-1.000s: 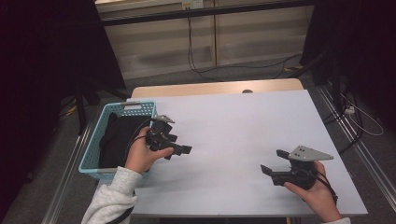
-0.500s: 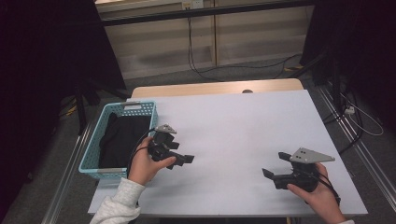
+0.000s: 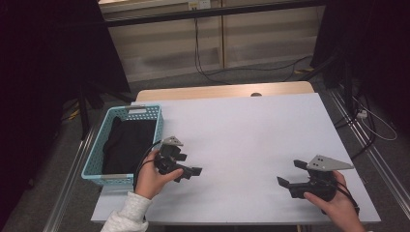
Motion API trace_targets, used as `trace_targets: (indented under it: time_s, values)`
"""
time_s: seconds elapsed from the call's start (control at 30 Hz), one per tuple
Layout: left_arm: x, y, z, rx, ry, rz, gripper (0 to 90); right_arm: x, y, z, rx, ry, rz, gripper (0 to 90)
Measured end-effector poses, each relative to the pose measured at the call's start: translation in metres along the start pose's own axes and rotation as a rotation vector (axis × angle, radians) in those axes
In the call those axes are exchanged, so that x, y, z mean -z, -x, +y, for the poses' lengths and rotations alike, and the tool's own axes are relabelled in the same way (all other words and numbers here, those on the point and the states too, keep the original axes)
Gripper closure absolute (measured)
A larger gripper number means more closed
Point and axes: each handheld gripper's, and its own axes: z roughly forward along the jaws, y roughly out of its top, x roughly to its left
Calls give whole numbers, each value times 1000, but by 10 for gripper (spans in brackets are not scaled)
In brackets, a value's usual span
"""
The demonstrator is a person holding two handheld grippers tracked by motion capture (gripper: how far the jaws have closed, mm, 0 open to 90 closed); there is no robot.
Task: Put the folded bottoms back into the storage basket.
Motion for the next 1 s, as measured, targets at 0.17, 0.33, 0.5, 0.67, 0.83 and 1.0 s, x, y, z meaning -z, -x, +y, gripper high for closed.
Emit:
trace_targets:
  time_s: [0.17, 0.33, 0.5, 0.67, 0.83, 1.0]
  values:
    - [-4, -1, -7, 3, -6, -10, 112, 0, -1, -2, 2, -10, 4, 126]
    - [-3, -1, -12, 10, 8, -19, 109, 0, -3, -2, 6, -11, 8, 124]
    - [-2, -3, -18, 11, 11, -18, 104, 1, -1, -2, 1, -11, 5, 124]
    - [-4, -2, -23, 6, 12, -30, 95, 1, -1, -2, 5, -15, 6, 124]
    - [-4, -3, -25, 11, 16, -40, 95, 1, -1, -3, 5, -16, 8, 123]
    - [-2, -3, -27, 7, 32, -42, 96, 1, -2, -3, 5, -20, 12, 123]
